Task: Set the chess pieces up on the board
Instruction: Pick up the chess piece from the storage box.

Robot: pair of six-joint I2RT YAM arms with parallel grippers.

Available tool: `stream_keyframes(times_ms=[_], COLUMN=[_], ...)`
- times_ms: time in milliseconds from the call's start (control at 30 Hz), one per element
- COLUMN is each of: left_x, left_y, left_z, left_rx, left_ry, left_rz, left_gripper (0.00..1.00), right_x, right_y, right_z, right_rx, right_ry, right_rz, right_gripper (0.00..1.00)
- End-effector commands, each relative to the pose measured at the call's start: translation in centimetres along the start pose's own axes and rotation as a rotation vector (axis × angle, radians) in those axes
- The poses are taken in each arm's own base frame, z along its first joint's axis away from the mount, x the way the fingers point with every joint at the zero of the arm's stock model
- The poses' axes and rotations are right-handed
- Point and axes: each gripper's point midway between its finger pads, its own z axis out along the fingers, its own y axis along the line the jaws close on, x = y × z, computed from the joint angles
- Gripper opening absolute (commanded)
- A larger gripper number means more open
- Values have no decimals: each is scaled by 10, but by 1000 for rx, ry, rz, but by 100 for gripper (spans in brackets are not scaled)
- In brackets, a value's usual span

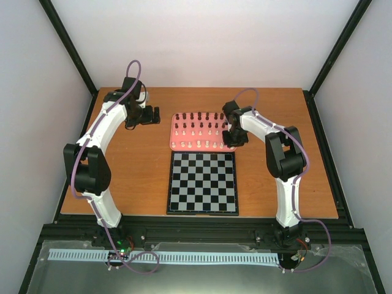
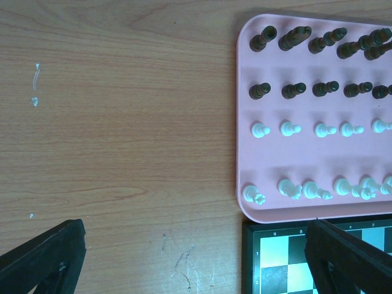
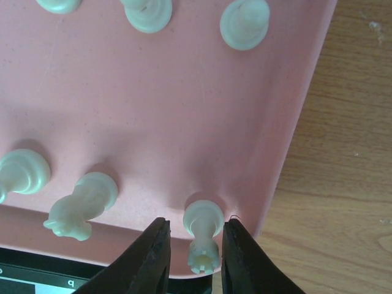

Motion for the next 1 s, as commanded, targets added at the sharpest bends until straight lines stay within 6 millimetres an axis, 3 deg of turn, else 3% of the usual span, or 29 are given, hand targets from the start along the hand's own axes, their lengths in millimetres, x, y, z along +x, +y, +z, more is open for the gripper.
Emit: stream_keyframes(times_ms=[0, 67, 267, 367, 600, 767, 967], left_x=[-2, -2, -3, -4, -4, -3, 1], left_y=[1, 1, -1, -1, -1, 0, -1], left_z=[-2, -2, 1, 2, 3, 4, 7], left_rx=[-7, -6, -1, 0, 0, -2, 9], left_ry=[5, 5, 12, 11, 14, 17, 26], left_rz=[6, 4, 1, 0, -2, -4, -10], left_gripper=[100, 100, 100, 100, 100, 100, 100], right_x=[-3, -2, -3, -3, -6, 12, 40], right_y=[1, 1, -3, -3, 0, 8, 26], right_z=[3, 4, 4, 0, -38, -56, -46], right_rx=[11, 13, 33, 35, 12, -6, -39], right_ry=[6, 9, 9, 5, -58, -71, -40], right_rz=[-3, -3, -1, -8, -28, -49, -72], right_gripper=[24, 22, 4, 3, 3, 3, 3])
